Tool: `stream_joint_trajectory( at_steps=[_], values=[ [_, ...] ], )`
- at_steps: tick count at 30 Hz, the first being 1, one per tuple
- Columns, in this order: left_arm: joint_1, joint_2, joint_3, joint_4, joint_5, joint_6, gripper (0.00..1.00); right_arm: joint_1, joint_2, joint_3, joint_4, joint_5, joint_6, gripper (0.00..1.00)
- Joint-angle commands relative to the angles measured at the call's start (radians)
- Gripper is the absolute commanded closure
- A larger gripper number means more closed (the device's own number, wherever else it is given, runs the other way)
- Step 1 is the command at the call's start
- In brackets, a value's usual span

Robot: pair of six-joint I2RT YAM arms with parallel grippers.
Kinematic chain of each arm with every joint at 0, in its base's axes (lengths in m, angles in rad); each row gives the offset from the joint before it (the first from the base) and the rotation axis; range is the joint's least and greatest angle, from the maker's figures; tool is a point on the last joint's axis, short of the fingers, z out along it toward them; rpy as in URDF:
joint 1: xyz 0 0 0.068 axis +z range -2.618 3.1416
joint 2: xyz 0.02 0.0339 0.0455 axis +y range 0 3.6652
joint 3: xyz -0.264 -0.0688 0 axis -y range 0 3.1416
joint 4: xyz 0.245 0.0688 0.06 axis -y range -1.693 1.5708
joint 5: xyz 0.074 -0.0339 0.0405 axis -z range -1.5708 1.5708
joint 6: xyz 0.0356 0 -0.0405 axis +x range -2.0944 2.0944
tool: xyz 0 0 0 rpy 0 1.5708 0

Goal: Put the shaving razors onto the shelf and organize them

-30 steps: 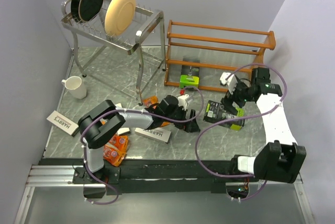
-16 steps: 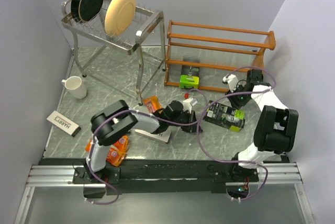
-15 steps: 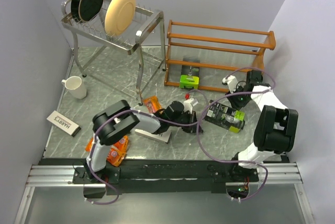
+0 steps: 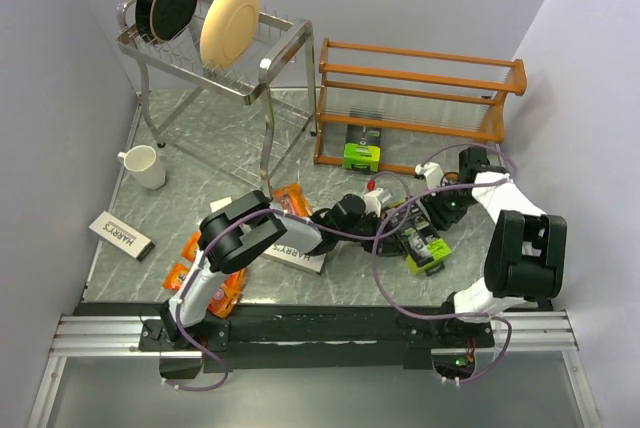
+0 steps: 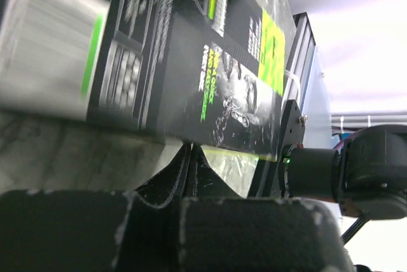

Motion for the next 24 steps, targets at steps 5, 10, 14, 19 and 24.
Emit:
stream_joint_trajectory(
  at_steps=[5,10,14,19,24],
  values=[
    [0.004,0.046,0.136,-0.044,-0.059,-0.057,0.99,0.122,-0.106,0.008,-0.252,-0.262,-0.076,0.5],
    [0.037,0.014,0.081,-0.148,-0.113,-0.067,0.99,0.169,-0.089,0.064,-0.451,-0.358,-0.202,0.57],
    [0.07,-0.017,0.032,-0.17,-0.16,-0.073,0.99,0.211,-0.104,0.069,-0.518,-0.401,-0.19,0.56],
    [0.093,-0.032,0.026,-0.236,-0.148,-0.074,0.99,0.134,-0.155,0.077,-0.398,-0.43,0.012,0.57],
    [0.099,-0.111,-0.117,-0.086,-0.116,-0.108,0.95,-0.075,-0.092,0.161,-0.384,-0.388,0.015,0.0]
  ],
)
